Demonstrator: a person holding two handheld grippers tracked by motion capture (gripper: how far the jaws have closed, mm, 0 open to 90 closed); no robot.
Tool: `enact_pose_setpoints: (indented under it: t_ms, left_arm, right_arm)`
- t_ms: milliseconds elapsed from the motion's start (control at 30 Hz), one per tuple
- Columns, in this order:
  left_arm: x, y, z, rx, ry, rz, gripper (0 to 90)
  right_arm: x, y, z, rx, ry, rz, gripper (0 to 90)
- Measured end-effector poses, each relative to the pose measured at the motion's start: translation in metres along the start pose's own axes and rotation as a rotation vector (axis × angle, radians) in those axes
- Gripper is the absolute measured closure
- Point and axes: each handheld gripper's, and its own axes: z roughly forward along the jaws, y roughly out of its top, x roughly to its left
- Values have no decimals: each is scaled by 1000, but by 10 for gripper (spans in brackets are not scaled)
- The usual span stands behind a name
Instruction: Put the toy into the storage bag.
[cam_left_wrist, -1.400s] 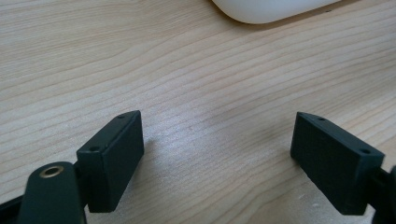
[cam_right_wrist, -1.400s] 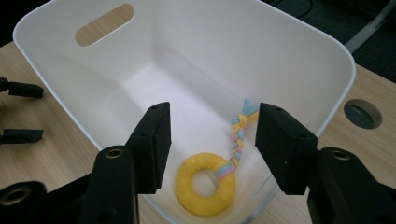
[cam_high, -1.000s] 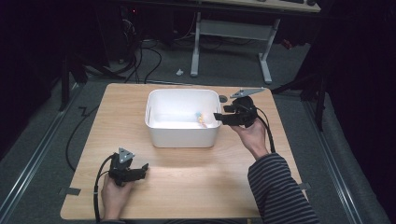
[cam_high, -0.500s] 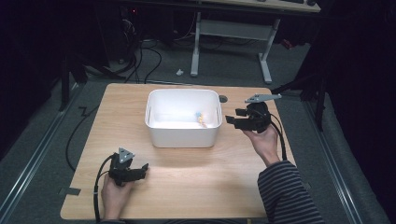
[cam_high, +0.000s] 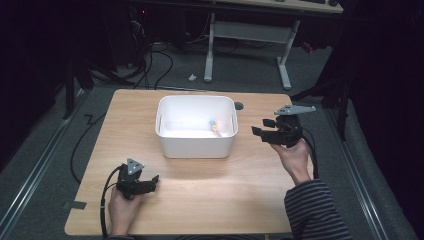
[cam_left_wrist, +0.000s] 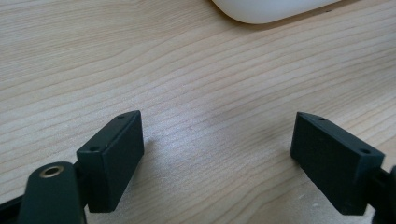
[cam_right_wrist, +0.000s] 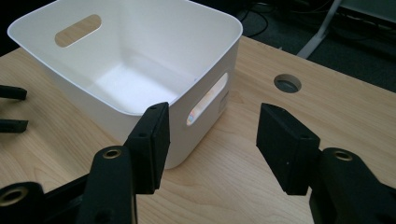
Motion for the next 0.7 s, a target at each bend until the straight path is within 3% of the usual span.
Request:
enact_pose_setpoints:
  t_ms: [233,700]
  left_arm:
    - [0,0,0,0,0,0,176]
    - [0,0,0,0,0,-1,176]
  right_arm:
    - [5,-2,-15,-29,-6,-20,456]
    - [6,-6,-37,-21,-50,-33,459]
